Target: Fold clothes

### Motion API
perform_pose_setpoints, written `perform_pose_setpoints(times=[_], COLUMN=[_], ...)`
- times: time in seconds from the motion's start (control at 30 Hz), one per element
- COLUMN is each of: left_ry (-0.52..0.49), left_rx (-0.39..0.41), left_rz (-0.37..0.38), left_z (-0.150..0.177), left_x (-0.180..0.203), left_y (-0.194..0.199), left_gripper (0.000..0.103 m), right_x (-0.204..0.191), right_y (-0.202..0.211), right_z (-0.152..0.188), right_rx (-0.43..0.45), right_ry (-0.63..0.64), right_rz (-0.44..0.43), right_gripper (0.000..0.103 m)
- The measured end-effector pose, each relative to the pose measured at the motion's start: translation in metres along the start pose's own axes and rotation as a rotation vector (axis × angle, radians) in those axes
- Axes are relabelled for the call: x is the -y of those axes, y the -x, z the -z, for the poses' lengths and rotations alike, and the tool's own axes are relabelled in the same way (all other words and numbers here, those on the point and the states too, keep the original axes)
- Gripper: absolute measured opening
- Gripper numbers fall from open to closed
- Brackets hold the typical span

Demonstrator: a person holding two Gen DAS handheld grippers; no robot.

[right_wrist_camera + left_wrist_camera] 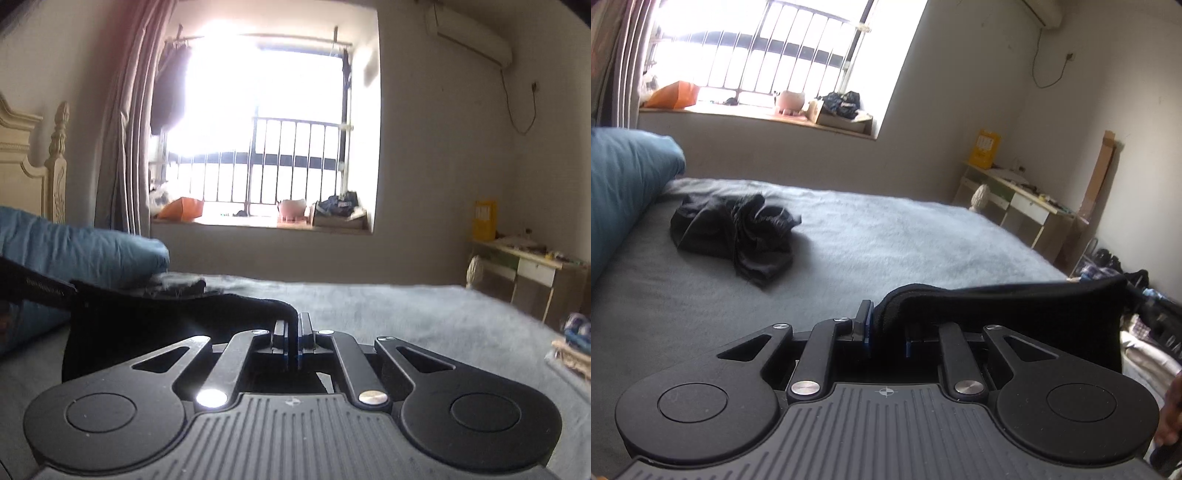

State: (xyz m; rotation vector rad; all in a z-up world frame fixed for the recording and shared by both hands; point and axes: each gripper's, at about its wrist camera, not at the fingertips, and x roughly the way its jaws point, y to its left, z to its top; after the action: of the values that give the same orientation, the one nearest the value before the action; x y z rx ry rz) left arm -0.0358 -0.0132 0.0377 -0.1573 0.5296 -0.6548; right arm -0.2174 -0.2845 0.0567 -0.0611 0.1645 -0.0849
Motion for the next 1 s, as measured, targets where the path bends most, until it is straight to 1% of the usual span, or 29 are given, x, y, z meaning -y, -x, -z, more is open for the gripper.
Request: perform_pose_setpoints(times=[0.17,0.27,0.33,0.47,0.63,0.7,0.77,0.8,0.87,0.9,0.93,1.0], left_ry=[-0.004,-0.027,-0.027,0.0,-0.034,-0.034,-0.011,0.009,0.039,0.043,0.044,0.039], left_rx=[0.053,0.072,0.074,0.077,0.102,0.094,0.067,0.055,0.02,-0.009,-0.048,-0.102], left_rz=[0.053,0.075,0.091,0.138,0.187,0.217,0.251,0.272,0.317,0.344,0.362,0.377], left_z=[-0.016,-0.019,-0.02,-0.024,-0.036,-0.04,-0.041,-0.039,-0.031,-0.025,-0.017,0.0], left_x=[0.018,0.031,0.037,0.045,0.061,0.067,0.071,0.071,0.073,0.075,0.078,0.085], left_y=[0.018,0.026,0.029,0.038,0.055,0.059,0.06,0.06,0.056,0.051,0.045,0.034], left_gripper=[0.021,0.022,0.022,0.022,0.022,0.023,0.035,0.045,0.048,0.055,0.058,0.058], right_x=[0.003,0.003,0.004,0.014,0.021,0.023,0.027,0.029,0.031,0.031,0.031,0.03], right_y=[0.031,0.048,0.059,0.074,0.1,0.108,0.114,0.117,0.121,0.123,0.125,0.128], right_z=[-0.058,-0.079,-0.086,-0.093,-0.105,-0.11,-0.114,-0.116,-0.117,-0.117,-0.115,-0.111], right_rx=[0.19,0.265,0.289,0.308,0.365,0.385,0.397,0.403,0.406,0.405,0.401,0.387], right_ry=[0.046,0.085,0.108,0.101,0.098,0.1,0.08,0.07,0.059,0.06,0.066,0.079], right_rz=[-0.018,-0.022,-0.012,0.013,0.036,0.043,0.041,0.038,0.031,0.027,0.025,0.025], right_gripper=[0.004,0.004,0.004,0.004,0.004,0.004,0.004,0.004,0.004,0.004,0.004,0.004])
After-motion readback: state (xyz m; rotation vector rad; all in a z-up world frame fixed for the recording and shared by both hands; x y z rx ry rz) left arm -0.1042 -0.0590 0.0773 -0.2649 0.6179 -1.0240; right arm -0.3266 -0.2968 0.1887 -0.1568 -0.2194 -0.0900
